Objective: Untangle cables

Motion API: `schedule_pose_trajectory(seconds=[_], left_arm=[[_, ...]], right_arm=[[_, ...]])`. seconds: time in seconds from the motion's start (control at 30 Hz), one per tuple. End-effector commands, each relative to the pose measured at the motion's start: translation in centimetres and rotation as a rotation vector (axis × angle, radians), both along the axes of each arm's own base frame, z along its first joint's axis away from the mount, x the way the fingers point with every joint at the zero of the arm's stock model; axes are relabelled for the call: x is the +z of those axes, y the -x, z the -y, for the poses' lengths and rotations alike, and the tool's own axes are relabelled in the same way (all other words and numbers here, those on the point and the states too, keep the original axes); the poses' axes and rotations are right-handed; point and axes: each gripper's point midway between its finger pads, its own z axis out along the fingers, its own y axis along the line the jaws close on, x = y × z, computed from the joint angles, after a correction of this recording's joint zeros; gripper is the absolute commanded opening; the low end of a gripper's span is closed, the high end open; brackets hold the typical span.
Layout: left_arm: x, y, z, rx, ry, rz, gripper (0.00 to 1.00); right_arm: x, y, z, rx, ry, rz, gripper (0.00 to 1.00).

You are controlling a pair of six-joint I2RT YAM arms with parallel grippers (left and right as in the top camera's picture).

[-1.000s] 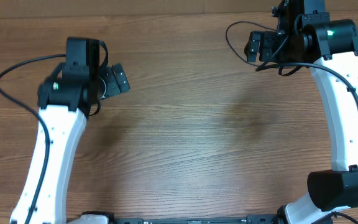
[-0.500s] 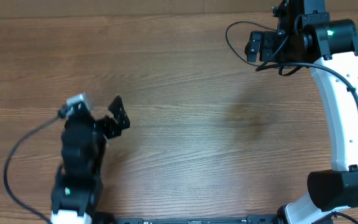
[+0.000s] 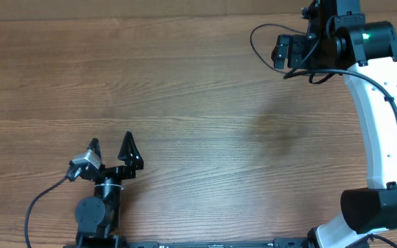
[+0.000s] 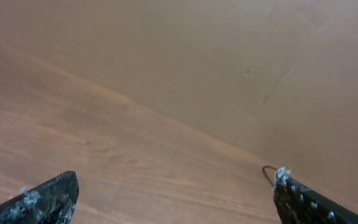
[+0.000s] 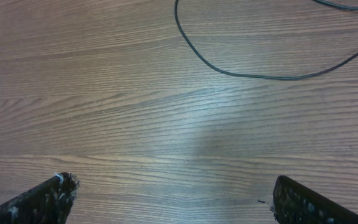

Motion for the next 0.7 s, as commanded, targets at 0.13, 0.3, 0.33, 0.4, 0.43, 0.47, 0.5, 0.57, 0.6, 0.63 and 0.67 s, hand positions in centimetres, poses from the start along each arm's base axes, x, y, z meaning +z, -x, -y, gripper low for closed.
schedule_pose_trajectory(seconds=[0.13,0.3,0.33,0.4,0.43,0.47,0.5,0.57,0.6,0.63,0.67], left_arm=[[-2.3,1.1,-1.3,0.052,-0.035,-0.062,1.0],[-2.8,1.2,-1.7,0.053,-0.118,-0.085,1.0],[-2.8,1.2,-1.8,0.052,-0.141,-0.087,0.99],[-2.9,1.2,-1.6,0.035,-0.217,-0.092,1.0],[-2.9,1.2,-1.6,0.034,-0.234,-0.093,1.0],[-2.9,1.2,-1.6,0.034,-0.252,-0.093,1.0],[-2.9,1.2,-1.6,0.032,-0.268,-0.093,0.99],[-2.9,1.2,-1.5,0.025,-0.301,-0.095,0.99],[-2.9,1.2,-1.5,0.022,-0.321,-0.097,1.0],[-2.9,1.2,-1.5,0.021,-0.338,-0.097,1.0],[-2.9,1.2,-1.5,0.02,-0.349,-0.097,1.0]], right_arm=[[0.0,-0.1,0.2,-0.008,0.003,0.002,1.0],[0.0,-0.1,0.2,-0.008,0.003,0.002,1.0],[0.0,-0.1,0.2,-0.007,0.003,0.002,1.0],[0.0,-0.1,0.2,-0.008,0.003,0.002,1.0],[0.0,-0.1,0.2,-0.007,0.003,0.002,1.0],[0.0,-0.1,0.2,-0.008,0.003,0.002,1.0],[0.0,-0.1,0.2,-0.008,0.003,0.002,1.0],[0.0,-0.1,0.2,-0.008,0.003,0.002,1.0],[0.0,-0.1,0.2,-0.008,0.003,0.002,1.0],[0.0,-0.1,0.2,-0.007,0.003,0.002,1.0],[0.0,-0.1,0.2,-0.008,0.003,0.002,1.0]])
